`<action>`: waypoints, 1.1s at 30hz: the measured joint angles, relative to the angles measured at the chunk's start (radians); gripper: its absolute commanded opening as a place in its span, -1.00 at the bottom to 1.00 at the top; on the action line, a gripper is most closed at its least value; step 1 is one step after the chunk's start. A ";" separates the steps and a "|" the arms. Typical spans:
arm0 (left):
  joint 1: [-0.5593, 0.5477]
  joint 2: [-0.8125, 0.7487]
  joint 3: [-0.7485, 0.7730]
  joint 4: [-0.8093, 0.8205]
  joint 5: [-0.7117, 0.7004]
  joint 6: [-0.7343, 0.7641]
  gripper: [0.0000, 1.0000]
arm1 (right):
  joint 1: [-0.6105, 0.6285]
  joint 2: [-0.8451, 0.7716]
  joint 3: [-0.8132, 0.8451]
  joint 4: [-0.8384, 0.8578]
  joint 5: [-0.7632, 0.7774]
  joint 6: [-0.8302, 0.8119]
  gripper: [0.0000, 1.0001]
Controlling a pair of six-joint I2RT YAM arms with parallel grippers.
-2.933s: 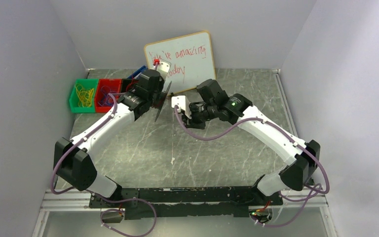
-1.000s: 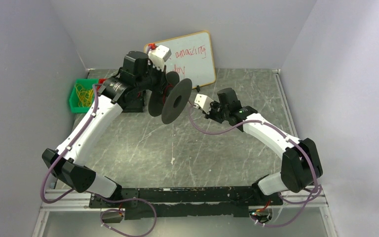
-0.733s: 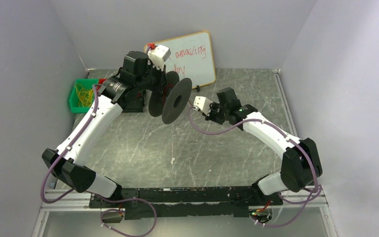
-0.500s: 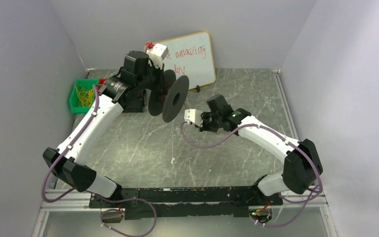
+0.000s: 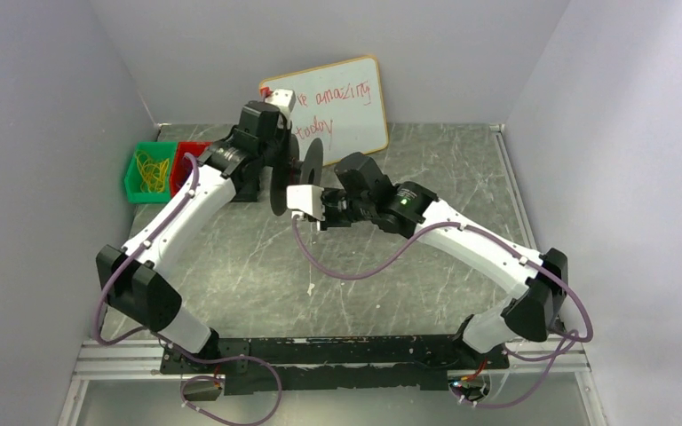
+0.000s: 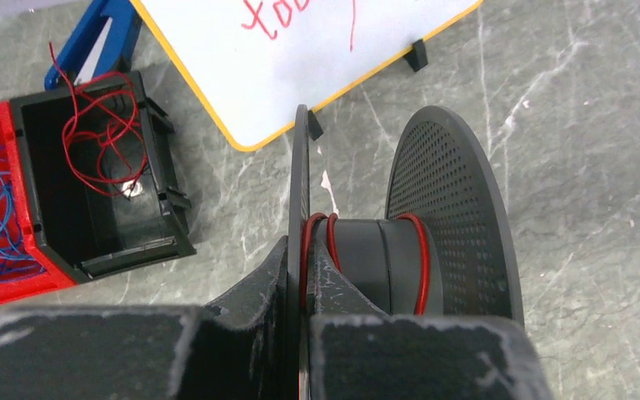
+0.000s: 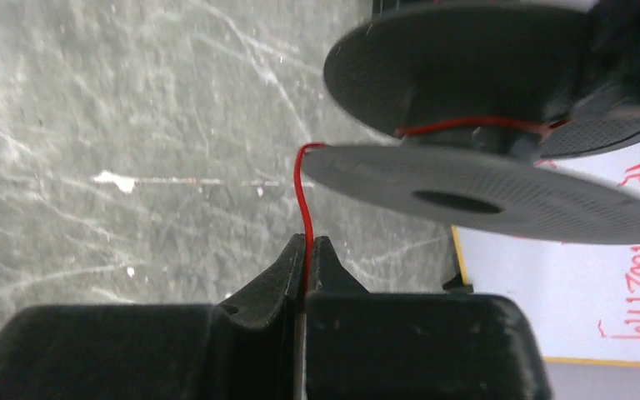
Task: Wrap the cables
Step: Wrap the cable around the cable reel.
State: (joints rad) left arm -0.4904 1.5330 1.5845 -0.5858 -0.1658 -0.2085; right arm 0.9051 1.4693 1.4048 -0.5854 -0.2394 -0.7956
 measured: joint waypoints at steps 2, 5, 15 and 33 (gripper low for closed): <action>0.000 0.011 -0.023 0.010 -0.013 -0.007 -0.95 | 0.009 0.013 0.041 -0.003 -0.007 0.020 -1.00; -0.006 0.026 -0.053 0.022 -0.026 -0.007 -0.95 | 0.015 0.034 0.078 -0.003 -0.006 0.048 -1.00; -0.082 0.034 -0.126 0.074 -0.068 0.082 -0.95 | -0.030 0.066 0.088 0.016 0.022 0.107 -1.00; -0.120 -0.019 -0.195 0.031 0.317 0.396 -0.95 | -0.152 -0.027 -0.008 0.027 -0.139 0.079 -1.00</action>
State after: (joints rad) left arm -0.6106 1.5135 1.3899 -0.5545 0.1513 0.1871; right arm 0.7532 1.4418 1.3972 -0.5583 -0.3786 -0.7162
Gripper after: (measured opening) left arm 0.102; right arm 0.021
